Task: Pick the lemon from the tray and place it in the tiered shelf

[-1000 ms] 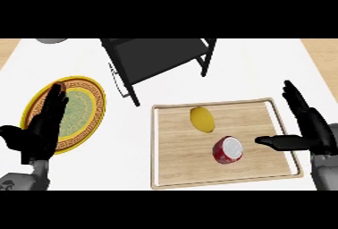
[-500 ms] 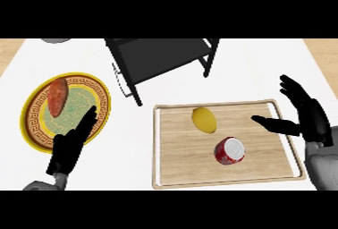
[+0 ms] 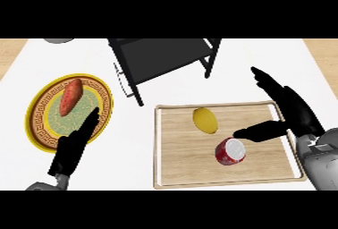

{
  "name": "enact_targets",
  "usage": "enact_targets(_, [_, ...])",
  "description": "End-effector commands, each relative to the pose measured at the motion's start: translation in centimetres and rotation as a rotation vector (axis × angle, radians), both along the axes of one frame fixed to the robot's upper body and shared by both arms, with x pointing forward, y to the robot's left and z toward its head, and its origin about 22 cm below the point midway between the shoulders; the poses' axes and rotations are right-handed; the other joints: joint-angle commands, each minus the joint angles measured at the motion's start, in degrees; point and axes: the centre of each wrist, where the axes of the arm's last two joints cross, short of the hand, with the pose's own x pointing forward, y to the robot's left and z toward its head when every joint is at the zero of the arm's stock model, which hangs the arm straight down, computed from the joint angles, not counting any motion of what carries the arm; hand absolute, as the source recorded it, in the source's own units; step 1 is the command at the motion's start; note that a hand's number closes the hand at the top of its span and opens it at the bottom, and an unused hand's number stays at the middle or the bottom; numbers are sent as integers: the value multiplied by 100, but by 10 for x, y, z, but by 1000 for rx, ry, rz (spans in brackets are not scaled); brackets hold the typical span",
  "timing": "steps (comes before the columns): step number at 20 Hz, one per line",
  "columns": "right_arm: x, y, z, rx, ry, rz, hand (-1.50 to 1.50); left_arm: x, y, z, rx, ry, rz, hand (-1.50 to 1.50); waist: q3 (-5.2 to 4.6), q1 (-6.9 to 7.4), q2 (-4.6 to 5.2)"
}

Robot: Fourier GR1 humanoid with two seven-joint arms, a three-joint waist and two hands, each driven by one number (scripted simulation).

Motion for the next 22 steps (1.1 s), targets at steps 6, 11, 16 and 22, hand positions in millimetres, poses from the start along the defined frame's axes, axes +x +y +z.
enact_targets(6, [8,48,53,-731,130,-55,-150,3,4,3,1,16,-20,0,-36,143,-17])
enact_targets(11, [11,130,48,-854,173,-65,-150,14,-7,8,-4,28,-26,0,-4,113,31])
enact_targets(16, [32,158,33,-819,273,0,-150,4,4,-3,10,19,-15,0,4,74,37])
enact_targets(22, [23,201,5,-841,383,-31,-150,2,-9,-13,9,30,-1,0,2,45,35])
